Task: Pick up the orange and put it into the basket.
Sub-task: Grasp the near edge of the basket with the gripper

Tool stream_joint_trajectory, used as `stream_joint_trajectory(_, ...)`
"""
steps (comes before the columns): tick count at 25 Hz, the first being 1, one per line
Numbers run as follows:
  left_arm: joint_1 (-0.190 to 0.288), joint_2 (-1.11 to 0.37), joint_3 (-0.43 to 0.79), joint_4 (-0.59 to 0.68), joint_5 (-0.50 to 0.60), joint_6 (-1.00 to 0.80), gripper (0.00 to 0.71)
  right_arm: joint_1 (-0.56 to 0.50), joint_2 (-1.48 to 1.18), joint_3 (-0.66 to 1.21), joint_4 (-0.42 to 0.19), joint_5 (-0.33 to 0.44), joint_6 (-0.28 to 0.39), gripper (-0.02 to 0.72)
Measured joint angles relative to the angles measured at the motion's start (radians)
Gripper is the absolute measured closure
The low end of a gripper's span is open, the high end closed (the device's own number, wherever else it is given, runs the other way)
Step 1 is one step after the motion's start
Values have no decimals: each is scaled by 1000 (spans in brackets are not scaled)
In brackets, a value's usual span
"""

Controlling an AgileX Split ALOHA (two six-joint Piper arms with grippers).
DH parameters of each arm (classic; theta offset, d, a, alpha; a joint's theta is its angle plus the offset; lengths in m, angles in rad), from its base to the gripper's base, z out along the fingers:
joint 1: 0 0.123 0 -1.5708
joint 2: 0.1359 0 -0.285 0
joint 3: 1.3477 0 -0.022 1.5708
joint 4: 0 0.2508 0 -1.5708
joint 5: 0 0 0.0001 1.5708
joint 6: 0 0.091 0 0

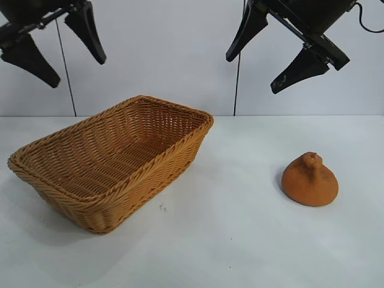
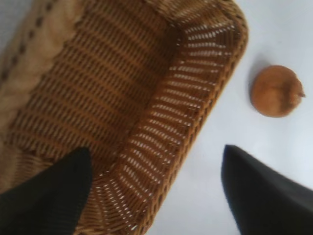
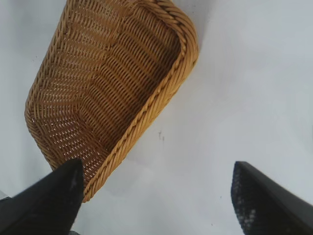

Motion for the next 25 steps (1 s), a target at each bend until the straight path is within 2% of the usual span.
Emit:
stream_joint_trajectory(5,0,-127,106,101,-1,-243,182,0,0,0,0,0,0,135)
stream_joint_trajectory(6,0,-127,106,101,-1,-243,182,0,0,0,0,0,0,135)
stream_joint_trajectory(7,-5,-177,181,113,-41,-352,182,0,0,0,0,-1,0,135)
stream_joint_trajectory(11,-25,-236,327,147,-150,-579,182,0,0,0,1,-1,0,135)
stream_joint_trajectory(19,-86,-212,576,158,-376,-836,182,0,0,0,1,-1,0,135)
stream_joint_trajectory(25,-86,-138,632,216,-463,-860,182,0,0,0,1,-2,0,135)
